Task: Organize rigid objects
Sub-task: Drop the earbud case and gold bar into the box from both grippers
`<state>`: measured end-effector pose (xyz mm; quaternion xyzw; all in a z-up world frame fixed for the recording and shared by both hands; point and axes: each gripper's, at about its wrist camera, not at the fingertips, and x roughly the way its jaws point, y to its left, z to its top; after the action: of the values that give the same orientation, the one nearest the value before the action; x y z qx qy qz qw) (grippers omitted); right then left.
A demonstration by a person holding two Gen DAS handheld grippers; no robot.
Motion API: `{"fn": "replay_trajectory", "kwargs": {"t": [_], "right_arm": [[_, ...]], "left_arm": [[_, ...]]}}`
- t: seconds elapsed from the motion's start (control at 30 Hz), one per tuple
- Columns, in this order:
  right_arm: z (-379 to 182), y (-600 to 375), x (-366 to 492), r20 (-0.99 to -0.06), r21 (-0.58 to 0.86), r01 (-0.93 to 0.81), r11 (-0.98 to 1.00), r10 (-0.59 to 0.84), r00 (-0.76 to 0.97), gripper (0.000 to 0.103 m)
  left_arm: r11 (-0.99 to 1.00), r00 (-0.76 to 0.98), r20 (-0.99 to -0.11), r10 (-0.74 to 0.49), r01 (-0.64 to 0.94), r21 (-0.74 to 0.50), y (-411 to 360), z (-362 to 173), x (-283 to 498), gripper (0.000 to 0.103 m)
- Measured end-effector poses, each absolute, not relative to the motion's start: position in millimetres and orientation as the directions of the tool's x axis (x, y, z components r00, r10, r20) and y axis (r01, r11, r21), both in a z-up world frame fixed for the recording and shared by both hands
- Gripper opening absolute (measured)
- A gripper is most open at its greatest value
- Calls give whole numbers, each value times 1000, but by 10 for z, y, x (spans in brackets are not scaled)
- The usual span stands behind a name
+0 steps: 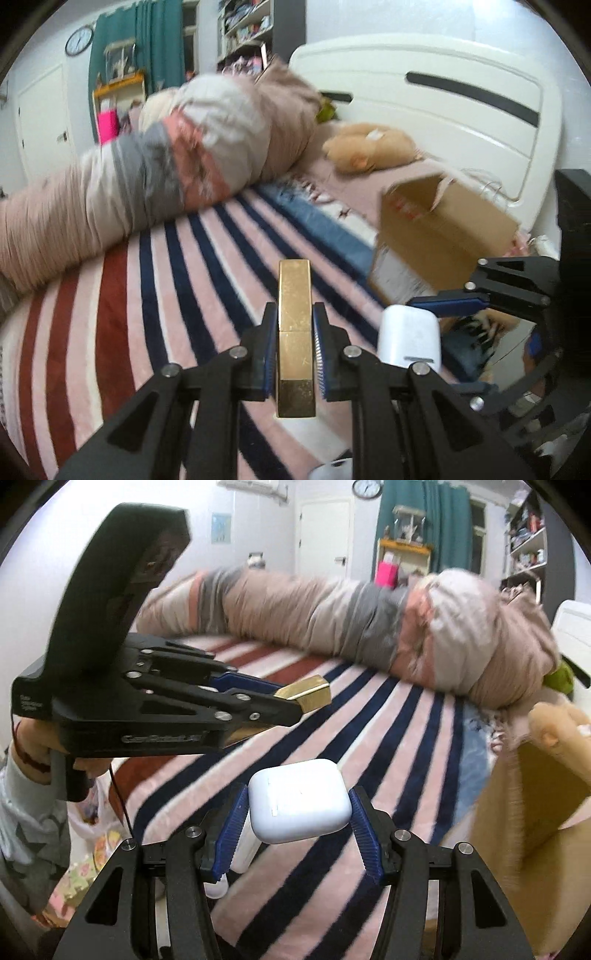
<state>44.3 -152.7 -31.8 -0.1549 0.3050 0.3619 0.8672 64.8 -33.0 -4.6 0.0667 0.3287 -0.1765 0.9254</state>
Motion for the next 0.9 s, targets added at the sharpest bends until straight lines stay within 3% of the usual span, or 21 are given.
{"fn": "replay_trajectory", "kwargs": {"t": [0.37, 0.57, 0.9], "right_arm": [[135, -2674, 399, -548, -38, -586, 809, 474, 689, 52], [26, -3278, 744, -613, -13, -488, 873, 379, 693, 52], [-339, -3502, 1306, -741, -89, -447, 890, 241, 627, 53]], "left_arm": [[858, 699, -604, -384, 511, 45, -1432, 460, 646, 15], [818, 619, -670, -411, 574, 29, -2073, 350, 972, 15], [811, 517, -792, -326, 583, 47, -2471, -152, 1482, 15]]}}
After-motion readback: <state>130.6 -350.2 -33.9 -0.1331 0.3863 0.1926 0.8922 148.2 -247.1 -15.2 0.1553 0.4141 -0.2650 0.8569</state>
